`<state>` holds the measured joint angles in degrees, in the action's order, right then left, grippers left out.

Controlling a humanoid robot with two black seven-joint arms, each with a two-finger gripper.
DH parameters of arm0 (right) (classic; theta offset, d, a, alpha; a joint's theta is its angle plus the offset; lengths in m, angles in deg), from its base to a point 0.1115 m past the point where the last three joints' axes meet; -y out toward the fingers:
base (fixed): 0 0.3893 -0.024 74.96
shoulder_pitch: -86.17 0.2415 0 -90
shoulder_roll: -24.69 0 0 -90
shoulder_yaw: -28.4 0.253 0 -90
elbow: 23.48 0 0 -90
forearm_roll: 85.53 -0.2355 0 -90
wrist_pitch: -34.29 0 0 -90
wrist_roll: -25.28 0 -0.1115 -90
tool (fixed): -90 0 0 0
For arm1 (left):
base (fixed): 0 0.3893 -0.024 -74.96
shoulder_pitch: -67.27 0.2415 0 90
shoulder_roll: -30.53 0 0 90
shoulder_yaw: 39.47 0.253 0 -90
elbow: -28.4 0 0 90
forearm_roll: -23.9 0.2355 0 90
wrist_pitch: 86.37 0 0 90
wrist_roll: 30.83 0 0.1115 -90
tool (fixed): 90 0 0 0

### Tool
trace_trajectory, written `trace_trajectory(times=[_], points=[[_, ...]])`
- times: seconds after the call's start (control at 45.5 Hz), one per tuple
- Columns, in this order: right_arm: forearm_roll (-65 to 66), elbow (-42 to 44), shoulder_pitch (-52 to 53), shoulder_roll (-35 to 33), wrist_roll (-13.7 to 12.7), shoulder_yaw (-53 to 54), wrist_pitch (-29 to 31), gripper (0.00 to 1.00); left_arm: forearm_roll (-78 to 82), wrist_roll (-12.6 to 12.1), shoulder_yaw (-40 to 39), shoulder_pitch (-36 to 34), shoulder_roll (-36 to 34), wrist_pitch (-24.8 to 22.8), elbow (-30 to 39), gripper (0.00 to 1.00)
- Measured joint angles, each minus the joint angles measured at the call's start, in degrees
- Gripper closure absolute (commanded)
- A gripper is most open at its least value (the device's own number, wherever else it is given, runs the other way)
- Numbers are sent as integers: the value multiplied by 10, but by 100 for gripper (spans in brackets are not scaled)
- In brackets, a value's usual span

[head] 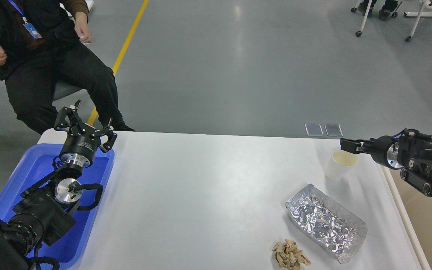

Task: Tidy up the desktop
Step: 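Lower the open right gripper beside the white paper cup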

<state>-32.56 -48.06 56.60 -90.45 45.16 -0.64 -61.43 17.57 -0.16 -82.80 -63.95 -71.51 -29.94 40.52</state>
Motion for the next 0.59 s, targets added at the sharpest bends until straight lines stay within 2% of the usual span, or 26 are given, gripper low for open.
trace_trajectory(times=[0.374,0.594], points=[[46,2,-1,0,17,-32,-1,1,0,0,0,0,0,0,0,0],[78,-2,13,-2,35,-53,24,1,0,0,0,0,0,0,0,0]])
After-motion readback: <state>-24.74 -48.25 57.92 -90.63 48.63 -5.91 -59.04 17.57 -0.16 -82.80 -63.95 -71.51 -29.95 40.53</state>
